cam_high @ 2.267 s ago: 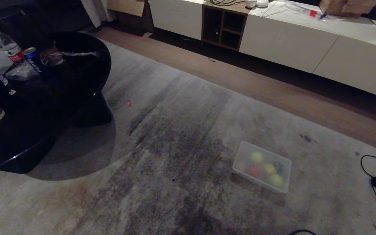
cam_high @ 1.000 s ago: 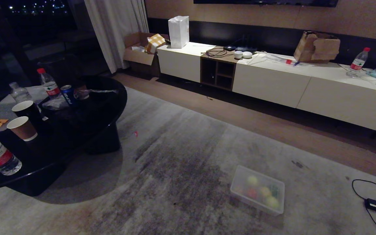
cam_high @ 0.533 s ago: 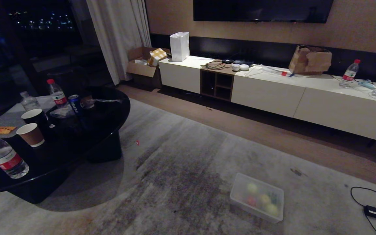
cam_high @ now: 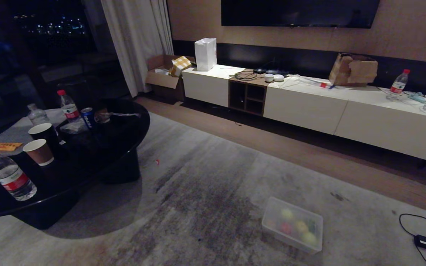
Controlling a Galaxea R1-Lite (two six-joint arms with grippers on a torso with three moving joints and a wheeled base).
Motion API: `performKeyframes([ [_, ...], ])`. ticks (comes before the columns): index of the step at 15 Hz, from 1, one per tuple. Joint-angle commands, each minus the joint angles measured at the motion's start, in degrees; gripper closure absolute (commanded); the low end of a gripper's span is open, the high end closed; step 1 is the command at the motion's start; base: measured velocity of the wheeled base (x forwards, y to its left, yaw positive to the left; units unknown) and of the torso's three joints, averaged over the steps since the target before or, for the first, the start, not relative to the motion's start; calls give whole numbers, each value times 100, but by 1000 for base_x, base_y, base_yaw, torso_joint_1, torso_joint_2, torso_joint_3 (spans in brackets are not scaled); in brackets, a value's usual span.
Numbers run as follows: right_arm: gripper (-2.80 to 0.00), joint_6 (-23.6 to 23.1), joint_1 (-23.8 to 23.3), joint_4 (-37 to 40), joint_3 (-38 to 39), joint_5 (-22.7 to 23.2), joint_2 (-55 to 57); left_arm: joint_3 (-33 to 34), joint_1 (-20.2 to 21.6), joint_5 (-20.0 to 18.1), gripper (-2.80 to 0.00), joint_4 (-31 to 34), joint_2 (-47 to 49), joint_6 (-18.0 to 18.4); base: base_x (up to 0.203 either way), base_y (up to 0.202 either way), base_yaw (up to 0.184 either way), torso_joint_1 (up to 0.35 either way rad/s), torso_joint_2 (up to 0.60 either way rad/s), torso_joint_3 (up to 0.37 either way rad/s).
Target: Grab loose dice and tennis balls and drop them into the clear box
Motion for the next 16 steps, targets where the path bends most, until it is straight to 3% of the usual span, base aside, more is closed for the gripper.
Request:
performKeyframes([
  [1, 0, -1, 6, 3, 2, 4, 7, 9, 3, 6, 0, -8, 6, 5, -6, -3, 93, 2, 11, 3],
  [16, 0, -1, 6, 3, 2, -5, 7, 9, 3, 6, 0, -9, 6, -4, -1, -8, 164, 3, 2, 3],
])
